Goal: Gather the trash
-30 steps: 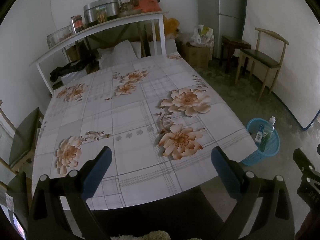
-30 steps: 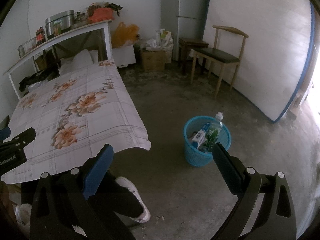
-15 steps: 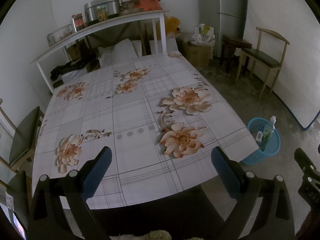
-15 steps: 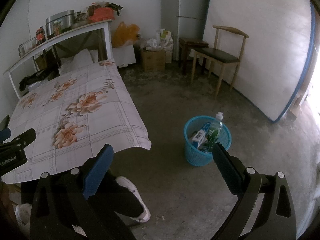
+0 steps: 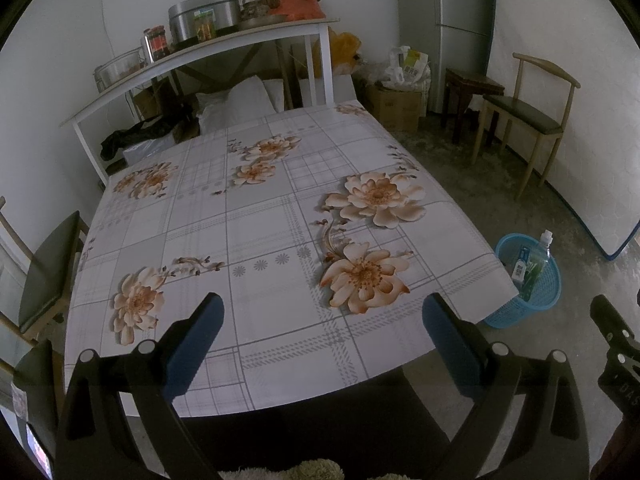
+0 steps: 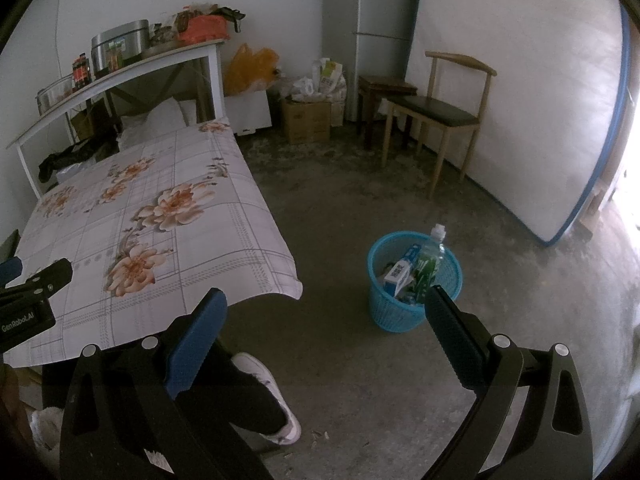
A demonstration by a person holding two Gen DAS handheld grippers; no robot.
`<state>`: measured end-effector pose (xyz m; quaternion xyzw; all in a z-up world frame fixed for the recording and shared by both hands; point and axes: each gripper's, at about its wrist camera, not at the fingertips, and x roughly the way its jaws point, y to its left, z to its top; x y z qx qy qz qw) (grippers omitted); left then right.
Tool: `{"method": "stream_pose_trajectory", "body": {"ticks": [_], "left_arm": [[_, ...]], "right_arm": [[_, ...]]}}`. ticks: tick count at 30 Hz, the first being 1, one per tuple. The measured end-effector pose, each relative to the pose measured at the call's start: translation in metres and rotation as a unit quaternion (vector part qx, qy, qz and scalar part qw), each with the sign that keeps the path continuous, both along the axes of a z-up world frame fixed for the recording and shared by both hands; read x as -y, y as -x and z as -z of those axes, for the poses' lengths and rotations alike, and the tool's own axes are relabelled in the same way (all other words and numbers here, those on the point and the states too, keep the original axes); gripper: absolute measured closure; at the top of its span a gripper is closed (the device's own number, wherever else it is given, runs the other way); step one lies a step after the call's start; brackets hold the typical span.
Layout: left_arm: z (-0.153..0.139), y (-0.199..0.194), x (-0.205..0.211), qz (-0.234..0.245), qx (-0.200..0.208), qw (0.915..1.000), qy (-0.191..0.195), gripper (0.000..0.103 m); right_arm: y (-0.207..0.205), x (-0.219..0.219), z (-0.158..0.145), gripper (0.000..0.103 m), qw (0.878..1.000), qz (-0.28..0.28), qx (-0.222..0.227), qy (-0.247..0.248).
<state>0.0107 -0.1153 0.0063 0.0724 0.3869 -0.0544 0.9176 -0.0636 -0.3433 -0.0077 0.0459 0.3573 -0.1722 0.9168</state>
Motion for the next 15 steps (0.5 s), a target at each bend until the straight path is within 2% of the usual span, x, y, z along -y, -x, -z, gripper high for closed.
{"method": "stream_pose_trajectory", "body": {"ticks": [15], "left_arm": [[-0.0001,-0.0005,-0.0007,0.000,-0.001,1.0000,0.000,0.006]], "right_arm": [[-0.0001,-0.0010,0.0004,0.008,1.000,-0.001,0.000,0.001]]}}
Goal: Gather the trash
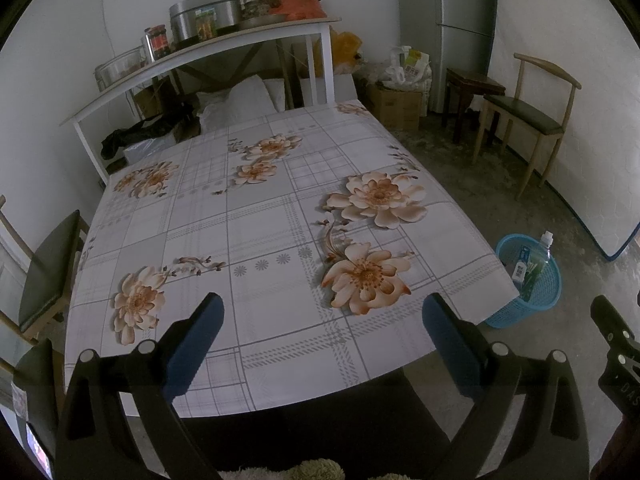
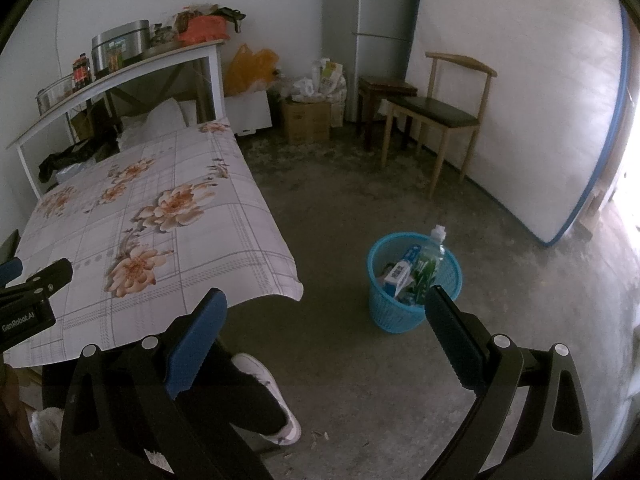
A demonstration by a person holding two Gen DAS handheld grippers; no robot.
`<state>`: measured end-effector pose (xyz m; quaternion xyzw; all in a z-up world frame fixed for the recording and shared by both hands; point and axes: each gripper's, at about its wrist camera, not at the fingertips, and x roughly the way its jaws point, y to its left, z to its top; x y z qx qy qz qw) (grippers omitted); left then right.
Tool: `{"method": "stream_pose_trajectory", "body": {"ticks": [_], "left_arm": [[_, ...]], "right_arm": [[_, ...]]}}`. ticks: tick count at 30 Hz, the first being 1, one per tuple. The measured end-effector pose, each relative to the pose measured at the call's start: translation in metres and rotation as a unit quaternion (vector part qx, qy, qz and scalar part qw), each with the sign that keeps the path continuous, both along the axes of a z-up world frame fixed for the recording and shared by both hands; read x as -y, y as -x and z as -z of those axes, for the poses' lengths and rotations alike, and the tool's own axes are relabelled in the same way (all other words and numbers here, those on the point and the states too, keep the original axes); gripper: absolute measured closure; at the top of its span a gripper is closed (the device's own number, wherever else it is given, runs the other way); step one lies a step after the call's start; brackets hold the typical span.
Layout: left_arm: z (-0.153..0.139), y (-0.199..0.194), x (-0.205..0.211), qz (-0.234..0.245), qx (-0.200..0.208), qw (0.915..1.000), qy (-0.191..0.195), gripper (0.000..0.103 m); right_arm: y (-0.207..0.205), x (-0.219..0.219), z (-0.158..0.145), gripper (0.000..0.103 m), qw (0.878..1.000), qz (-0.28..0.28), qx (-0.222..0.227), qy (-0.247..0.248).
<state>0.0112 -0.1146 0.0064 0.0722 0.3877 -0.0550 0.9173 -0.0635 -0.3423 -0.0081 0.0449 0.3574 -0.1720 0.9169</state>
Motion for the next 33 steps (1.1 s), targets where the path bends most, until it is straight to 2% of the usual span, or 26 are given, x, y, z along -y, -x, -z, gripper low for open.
{"method": "stream_pose_trajectory", "body": {"ticks": [33], "left_arm": [[0.0000,0.0008,-0.0024,-0.001,-0.001,1.0000,0.001,0.006]], "right_arm": [[-0.0006,-0.0016,-0.0002,0.008,1.000,0.000,0.000,0.000]]}}
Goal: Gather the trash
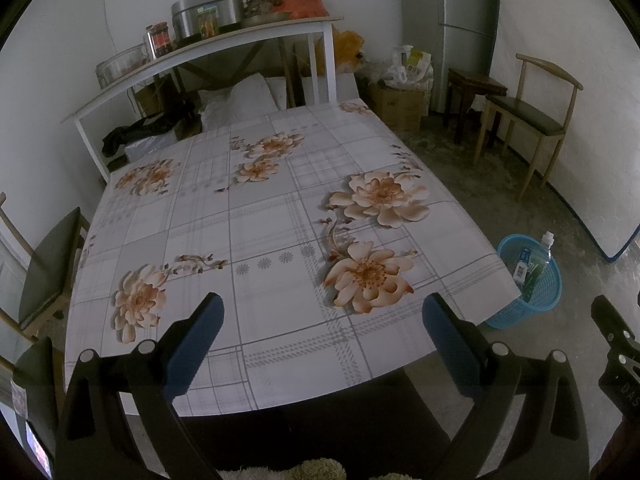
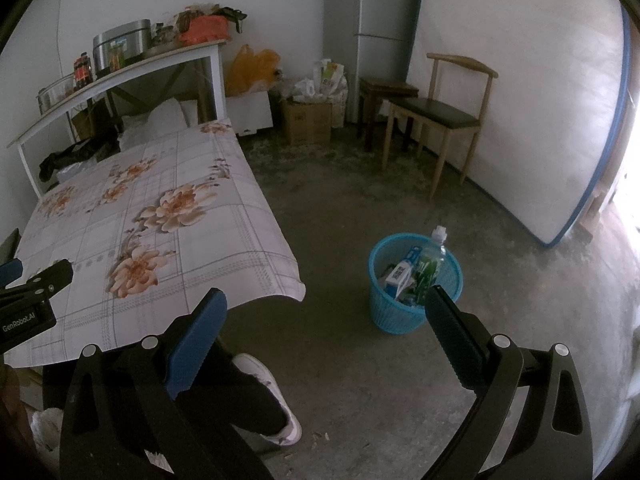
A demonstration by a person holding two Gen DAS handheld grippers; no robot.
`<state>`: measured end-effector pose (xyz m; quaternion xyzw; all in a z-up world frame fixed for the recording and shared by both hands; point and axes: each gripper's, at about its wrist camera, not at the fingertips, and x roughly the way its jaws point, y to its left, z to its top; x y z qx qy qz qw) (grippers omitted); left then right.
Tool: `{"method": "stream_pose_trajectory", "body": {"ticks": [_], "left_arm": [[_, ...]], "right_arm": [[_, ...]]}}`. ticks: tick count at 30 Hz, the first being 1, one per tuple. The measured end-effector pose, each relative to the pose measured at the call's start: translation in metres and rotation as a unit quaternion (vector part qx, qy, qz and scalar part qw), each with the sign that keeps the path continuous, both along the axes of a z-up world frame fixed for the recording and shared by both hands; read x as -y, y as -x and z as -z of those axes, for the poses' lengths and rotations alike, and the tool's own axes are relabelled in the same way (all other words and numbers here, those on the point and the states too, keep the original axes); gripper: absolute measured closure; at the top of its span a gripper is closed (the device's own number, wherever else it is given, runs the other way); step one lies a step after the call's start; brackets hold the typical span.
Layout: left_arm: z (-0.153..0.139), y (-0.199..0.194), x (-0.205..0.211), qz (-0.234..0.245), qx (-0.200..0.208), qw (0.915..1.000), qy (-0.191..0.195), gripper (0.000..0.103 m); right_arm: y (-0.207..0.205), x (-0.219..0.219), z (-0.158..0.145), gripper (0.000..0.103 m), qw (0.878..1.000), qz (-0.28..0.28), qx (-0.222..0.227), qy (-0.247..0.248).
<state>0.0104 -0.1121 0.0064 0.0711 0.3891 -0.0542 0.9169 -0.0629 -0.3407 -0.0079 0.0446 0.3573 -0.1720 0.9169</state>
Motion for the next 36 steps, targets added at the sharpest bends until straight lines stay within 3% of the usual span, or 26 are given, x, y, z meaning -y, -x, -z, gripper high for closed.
{"method": "stream_pose_trajectory", "body": {"ticks": [36], "left_arm": [[0.0011,0.0021,-0.0058,-0.001,-0.003,1.0000,0.001,0.006]], "right_arm": [[-0.0009,0.0009,-0.0001,0.008,1.000,-0.001,-0.001,-0.001]]}}
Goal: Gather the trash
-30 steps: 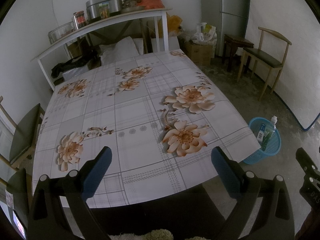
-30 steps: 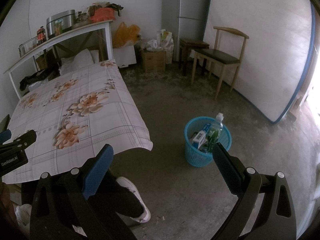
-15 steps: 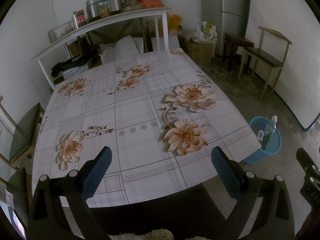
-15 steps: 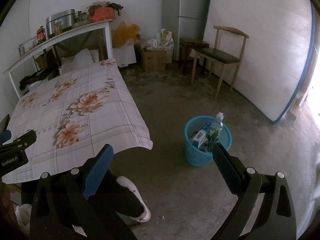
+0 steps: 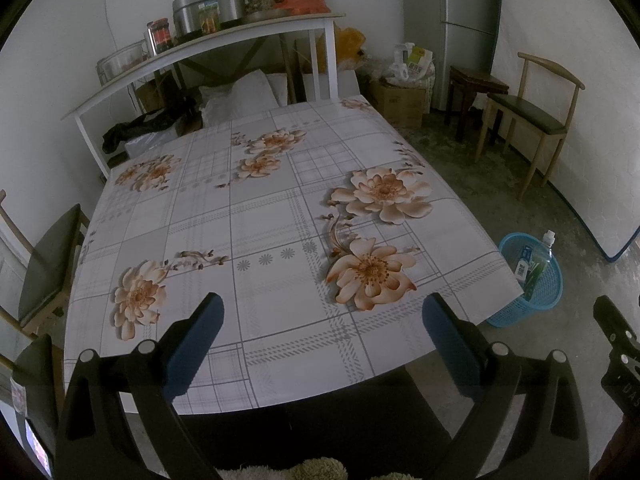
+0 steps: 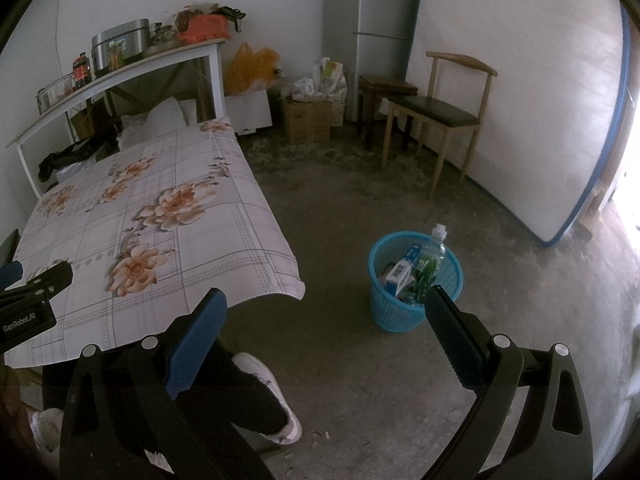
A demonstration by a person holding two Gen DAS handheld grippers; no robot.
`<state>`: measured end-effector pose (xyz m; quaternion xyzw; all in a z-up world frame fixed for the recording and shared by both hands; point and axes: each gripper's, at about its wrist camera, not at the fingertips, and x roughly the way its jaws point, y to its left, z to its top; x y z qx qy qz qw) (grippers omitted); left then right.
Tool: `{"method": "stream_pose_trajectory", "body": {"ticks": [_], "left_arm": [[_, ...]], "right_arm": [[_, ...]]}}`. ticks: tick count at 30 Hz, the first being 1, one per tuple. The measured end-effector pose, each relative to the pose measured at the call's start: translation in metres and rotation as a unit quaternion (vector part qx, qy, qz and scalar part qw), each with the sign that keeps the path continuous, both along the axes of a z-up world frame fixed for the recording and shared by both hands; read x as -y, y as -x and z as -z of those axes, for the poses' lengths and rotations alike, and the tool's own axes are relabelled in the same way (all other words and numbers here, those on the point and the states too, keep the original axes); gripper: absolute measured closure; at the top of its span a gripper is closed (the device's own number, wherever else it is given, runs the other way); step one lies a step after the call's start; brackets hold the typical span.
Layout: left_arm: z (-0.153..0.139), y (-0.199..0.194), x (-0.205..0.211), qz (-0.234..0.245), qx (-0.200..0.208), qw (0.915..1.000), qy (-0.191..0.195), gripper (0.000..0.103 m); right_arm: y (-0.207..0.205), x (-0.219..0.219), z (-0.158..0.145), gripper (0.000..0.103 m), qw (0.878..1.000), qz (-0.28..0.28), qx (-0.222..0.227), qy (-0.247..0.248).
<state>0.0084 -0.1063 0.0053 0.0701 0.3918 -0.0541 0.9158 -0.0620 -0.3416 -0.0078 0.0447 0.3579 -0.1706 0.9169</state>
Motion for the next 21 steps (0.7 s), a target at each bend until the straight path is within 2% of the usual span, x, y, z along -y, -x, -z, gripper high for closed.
{"method": "stream_pose_trajectory", "body": {"ticks": [21], "left_arm": [[0.0020,-0.0026,0.0004,0.000,-0.004,1.0000,0.002,0.006]], "right_arm": [[0.0001,-0.0006,0.0002,0.008,1.000,0.000,0.000,0.001]]}}
